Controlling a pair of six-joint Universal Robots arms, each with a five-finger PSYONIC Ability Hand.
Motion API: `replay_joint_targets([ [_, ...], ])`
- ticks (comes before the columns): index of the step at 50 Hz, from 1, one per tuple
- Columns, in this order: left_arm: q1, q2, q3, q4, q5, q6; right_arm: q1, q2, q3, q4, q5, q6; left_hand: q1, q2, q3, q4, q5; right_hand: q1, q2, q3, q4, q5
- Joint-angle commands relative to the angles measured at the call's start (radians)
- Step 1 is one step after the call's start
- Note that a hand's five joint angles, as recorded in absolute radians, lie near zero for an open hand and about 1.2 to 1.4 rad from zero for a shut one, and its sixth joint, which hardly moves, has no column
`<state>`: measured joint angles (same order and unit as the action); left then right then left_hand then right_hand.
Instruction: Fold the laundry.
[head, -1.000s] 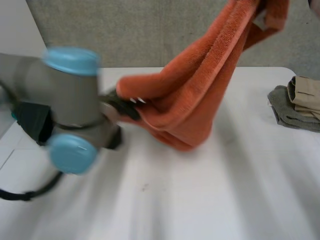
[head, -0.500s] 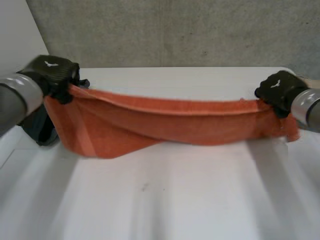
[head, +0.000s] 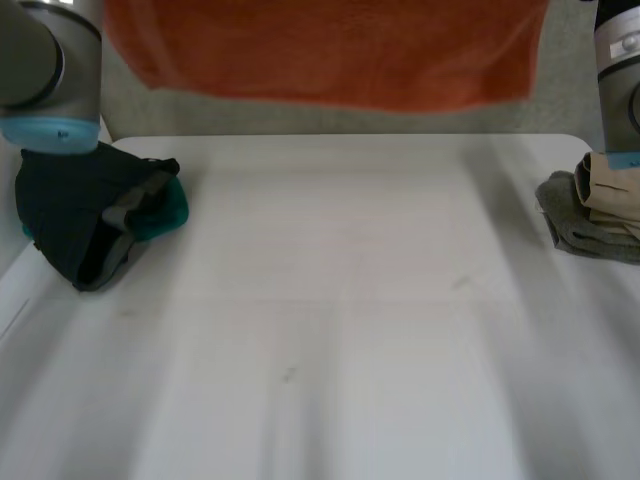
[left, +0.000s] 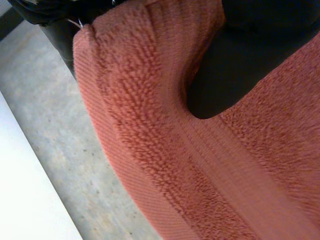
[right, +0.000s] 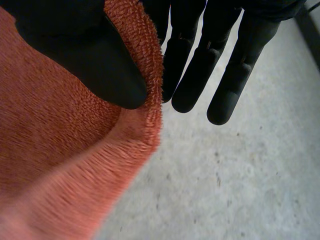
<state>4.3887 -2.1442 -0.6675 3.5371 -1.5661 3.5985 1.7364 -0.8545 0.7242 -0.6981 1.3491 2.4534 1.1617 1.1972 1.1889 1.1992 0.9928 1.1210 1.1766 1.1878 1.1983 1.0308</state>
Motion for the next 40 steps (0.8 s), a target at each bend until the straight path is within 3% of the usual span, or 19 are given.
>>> replay_joint_targets([
  [1, 0.012, 0.032, -0.26, 0.0, 0.011, -0.034, -0.029, -0.04, 0.188, 0.034, -0.111, 0.052, 0.235, 0.199, 0.207, 0.197, 0.229, 0.275, 0.22, 0.208, 0.198, 0.191],
  [10, 0.021, -0.046, -0.578, -0.023, 0.024, -0.015, -0.072, -0.005, 0.451, 0.299, -0.272, 0.021, 0.235, 0.199, 0.207, 0.197, 0.229, 0.275, 0.22, 0.208, 0.198, 0.191],
  [15, 0.026, -0.105, -0.647, -0.053, 0.041, 0.043, -0.077, 0.071, 0.481, 0.46, -0.303, -0.049, 0.235, 0.199, 0.207, 0.197, 0.229, 0.275, 0.22, 0.208, 0.198, 0.191],
  [20, 0.026, -0.128, -0.661, -0.095, 0.041, 0.074, -0.081, 0.127, 0.448, 0.597, -0.286, -0.089, 0.235, 0.199, 0.207, 0.197, 0.229, 0.266, 0.211, 0.199, 0.189, 0.182],
  [25, 0.032, -0.12, -0.673, -0.124, 0.037, 0.071, -0.086, 0.134, 0.417, 0.661, -0.222, 0.033, 0.235, 0.199, 0.207, 0.197, 0.229, -0.226, -0.282, -0.293, -0.303, -0.31],
  [29, 0.041, -0.105, -0.689, -0.127, 0.038, 0.069, -0.094, 0.12, 0.411, 0.672, -0.144, 0.189, 0.235, 0.199, 0.207, 0.197, 0.229, -0.455, -0.511, -0.522, -0.533, -0.54],
  [34, 0.043, -0.091, -0.695, -0.127, 0.037, 0.06, -0.11, 0.083, 0.417, 0.677, -0.079, 0.325, 0.235, 0.199, 0.207, 0.197, 0.229, -0.576, -0.632, -0.643, -0.654, -0.661],
  [40, 0.038, -0.086, -0.696, -0.133, 0.037, 0.057, -0.126, 0.064, 0.435, 0.669, -0.068, 0.34, 0.235, 0.199, 0.207, 0.197, 0.229, -0.533, -0.588, -0.6, -0.61, -0.617],
])
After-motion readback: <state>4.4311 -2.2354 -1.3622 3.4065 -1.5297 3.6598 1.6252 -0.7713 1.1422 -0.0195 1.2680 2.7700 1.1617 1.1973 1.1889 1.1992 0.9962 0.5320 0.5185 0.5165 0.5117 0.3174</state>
